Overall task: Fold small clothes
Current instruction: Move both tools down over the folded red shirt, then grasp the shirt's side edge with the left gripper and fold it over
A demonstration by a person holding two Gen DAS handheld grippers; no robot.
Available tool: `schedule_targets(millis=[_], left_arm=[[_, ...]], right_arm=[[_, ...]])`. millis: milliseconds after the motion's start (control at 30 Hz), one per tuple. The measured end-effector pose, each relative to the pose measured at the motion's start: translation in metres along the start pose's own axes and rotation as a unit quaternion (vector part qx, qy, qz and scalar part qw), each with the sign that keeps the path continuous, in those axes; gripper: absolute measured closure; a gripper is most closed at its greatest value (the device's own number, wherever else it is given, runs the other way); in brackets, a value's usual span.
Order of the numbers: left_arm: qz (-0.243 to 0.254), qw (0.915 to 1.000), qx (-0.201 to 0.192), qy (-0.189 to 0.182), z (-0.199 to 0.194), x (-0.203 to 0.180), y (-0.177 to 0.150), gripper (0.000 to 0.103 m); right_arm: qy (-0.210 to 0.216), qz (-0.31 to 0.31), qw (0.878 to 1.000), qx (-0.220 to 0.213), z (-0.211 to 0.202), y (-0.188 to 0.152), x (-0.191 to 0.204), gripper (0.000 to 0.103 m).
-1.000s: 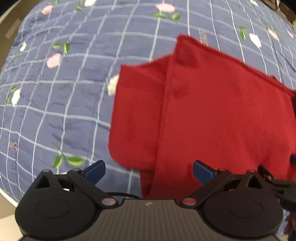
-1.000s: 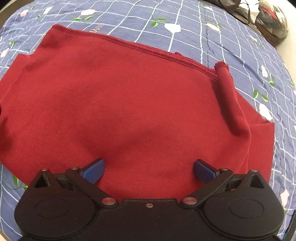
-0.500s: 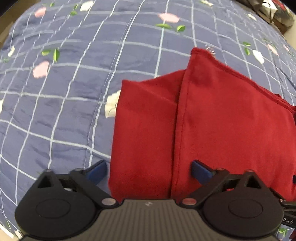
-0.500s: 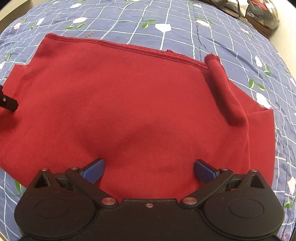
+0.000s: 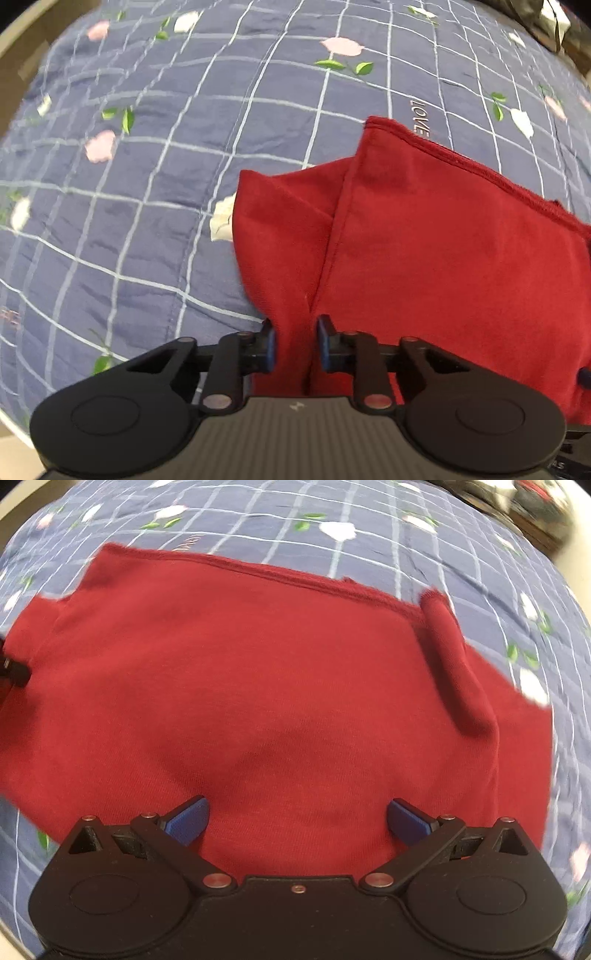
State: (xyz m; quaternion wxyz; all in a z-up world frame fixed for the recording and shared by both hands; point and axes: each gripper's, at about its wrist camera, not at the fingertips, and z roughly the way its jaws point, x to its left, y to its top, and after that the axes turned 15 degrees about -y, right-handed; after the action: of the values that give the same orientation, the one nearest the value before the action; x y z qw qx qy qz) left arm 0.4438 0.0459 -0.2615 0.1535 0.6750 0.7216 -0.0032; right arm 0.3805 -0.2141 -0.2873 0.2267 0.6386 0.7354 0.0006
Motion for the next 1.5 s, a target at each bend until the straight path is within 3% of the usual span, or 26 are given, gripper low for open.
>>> schedule_targets(millis=[67,133,300,433,500,600,733,867,933,1000,1067,1267,1500], left_arm=[[0.013,0.9996,-0.007,0.024,-0.007,-0.017,-0.001,0.087],[0.025,0.9987,-0.016,0.042,-0.012,-0.031,-0.001,0.091],[0.025,0.9974,-0.04,0.054,-0.029,-0.053,-0.003,0.091],[0.032,0.9957,-0.06,0.063,-0.042,-0.072,-0.006,0.092],[0.037,0.9941,-0.074,0.069,-0.05,-0.085,-0.01,0.093],[0.04,0.9911,-0.103,0.075,-0.063,-0.109,-0.013,0.094],[0.048,0.9889,-0.123,0.067,-0.076,-0.148,-0.016,0.094],[0.069,0.9863,-0.139,0.058,-0.086,-0.191,-0.02,0.094],[0.075,0.9852,-0.146,0.051,-0.09,-0.212,-0.024,0.094],[0.076,0.985,-0.149,0.043,-0.09,-0.232,-0.027,0.096],[0.081,0.9849,-0.149,0.035,-0.088,-0.251,-0.03,0.096],[0.11,0.9859,-0.126,0.006,-0.061,-0.308,-0.039,0.097],[0.166,0.984,-0.062,-0.013,-0.012,-0.363,-0.059,0.097]], right_arm=[[-0.022,-0.015,0.999,-0.047,-0.011,0.003,-0.008,0.001],[-0.007,-0.02,0.997,-0.07,-0.012,0.008,-0.022,0.001],[0.107,0.001,0.993,-0.042,0.019,0.028,-0.067,0.013],[0.103,0.043,0.993,-0.025,0.044,0.044,-0.111,0.019],[0.106,0.056,0.993,-0.006,0.058,0.049,-0.13,0.035],[0.122,0.047,0.991,-0.008,0.065,0.052,-0.149,0.044],[0.117,0.078,0.99,-0.011,0.063,0.053,-0.174,0.034],[0.116,0.121,0.986,0.009,0.073,0.05,-0.21,0.033],[0.121,0.116,0.986,-0.002,0.066,0.043,-0.225,0.031],[0.113,0.106,0.988,-0.015,0.057,0.033,-0.238,0.02],[0.112,0.105,0.988,-0.018,0.051,0.019,-0.25,0.02],[0.101,0.112,0.989,0.007,0.04,-0.041,-0.286,0.02],[0.092,0.126,0.986,0.059,0.038,-0.107,-0.298,0.02]])
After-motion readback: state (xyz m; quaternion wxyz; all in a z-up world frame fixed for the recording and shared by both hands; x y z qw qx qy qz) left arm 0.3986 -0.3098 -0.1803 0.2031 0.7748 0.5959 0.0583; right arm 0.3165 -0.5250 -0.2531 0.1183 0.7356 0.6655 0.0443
